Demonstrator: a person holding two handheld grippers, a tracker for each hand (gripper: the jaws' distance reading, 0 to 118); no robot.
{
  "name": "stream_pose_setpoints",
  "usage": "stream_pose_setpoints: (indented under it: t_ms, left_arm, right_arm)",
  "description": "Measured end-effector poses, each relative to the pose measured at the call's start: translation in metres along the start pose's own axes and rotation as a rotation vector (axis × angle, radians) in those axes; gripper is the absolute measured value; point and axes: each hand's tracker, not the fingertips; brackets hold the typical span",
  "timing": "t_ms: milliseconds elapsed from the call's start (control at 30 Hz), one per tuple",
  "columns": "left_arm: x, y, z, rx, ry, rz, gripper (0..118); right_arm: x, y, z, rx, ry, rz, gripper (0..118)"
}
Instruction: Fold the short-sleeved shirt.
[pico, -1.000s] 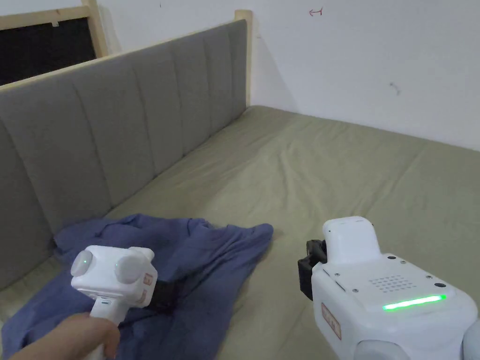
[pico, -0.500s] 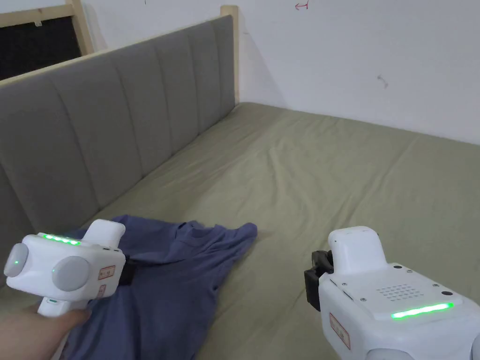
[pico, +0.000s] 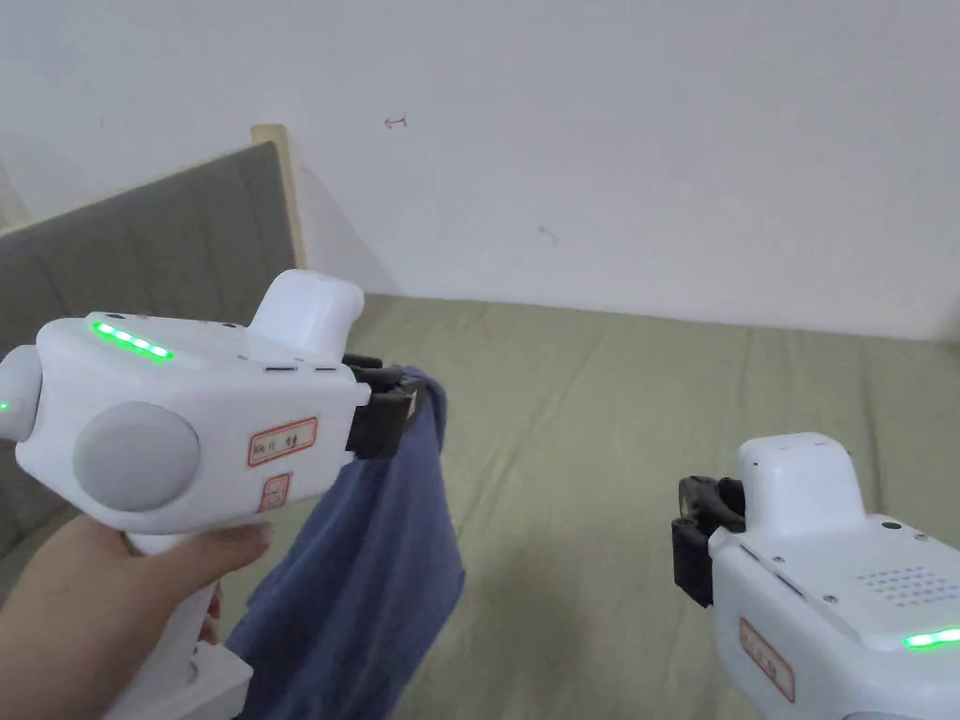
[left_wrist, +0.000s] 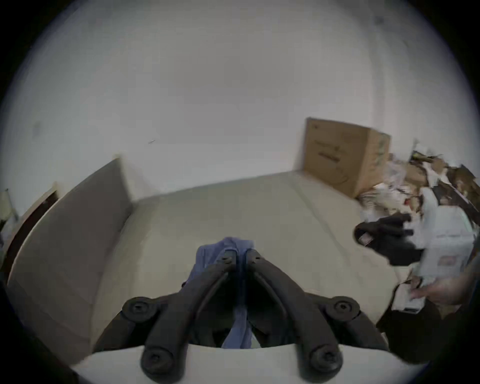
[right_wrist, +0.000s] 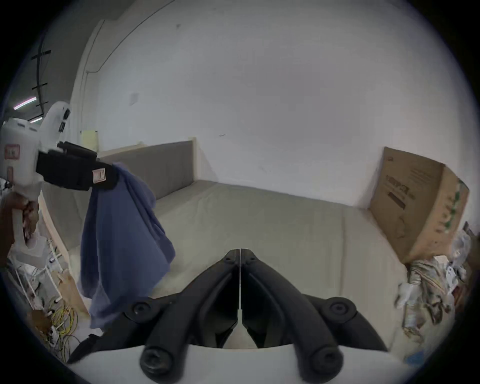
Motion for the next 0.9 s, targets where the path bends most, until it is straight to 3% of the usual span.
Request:
stream_pose_setpoints:
  t_ms: [200,400,567,767,833,867,900]
  left_arm:
    - [0.099,0.03,-0.057,-0.005,-0.247,-0.01,4]
    - [0.186,0.016,-0.138,-0.17,-0.444,0.072,4]
    - [0.217,-0.038,-0.205,-0.47,-0.446,0.113,5]
    - [0.192,-0.116,-0.246,-0.78,-0.262,0.23,7]
    - [0.178,-0.129,-0.246,-0.784,-0.263,0.279,13]
    - [0.172,-0.127,-0.24,-0.777,-0.267,0.303,23]
    - [0.166,-0.126,-0.235,-0.764,-0.277,0.328,52]
  right_arm:
    - [0.08,-0.003,0.061,0.045,-0.202,-0.05,2]
    - [0.141,-0.025,0.093,0.027,-0.371,-0.115,2]
    - [0.168,-0.048,0.096,-0.017,-0.411,-0.172,2]
    - [0.171,-0.068,0.081,-0.081,-0.389,-0.184,2]
    - [0.168,-0.072,0.076,-0.095,-0.374,-0.184,2]
    - [0.166,-0.073,0.074,-0.098,-0.369,-0.183,2]
    - [0.165,-0.074,0.071,-0.103,-0.364,-0.181,2]
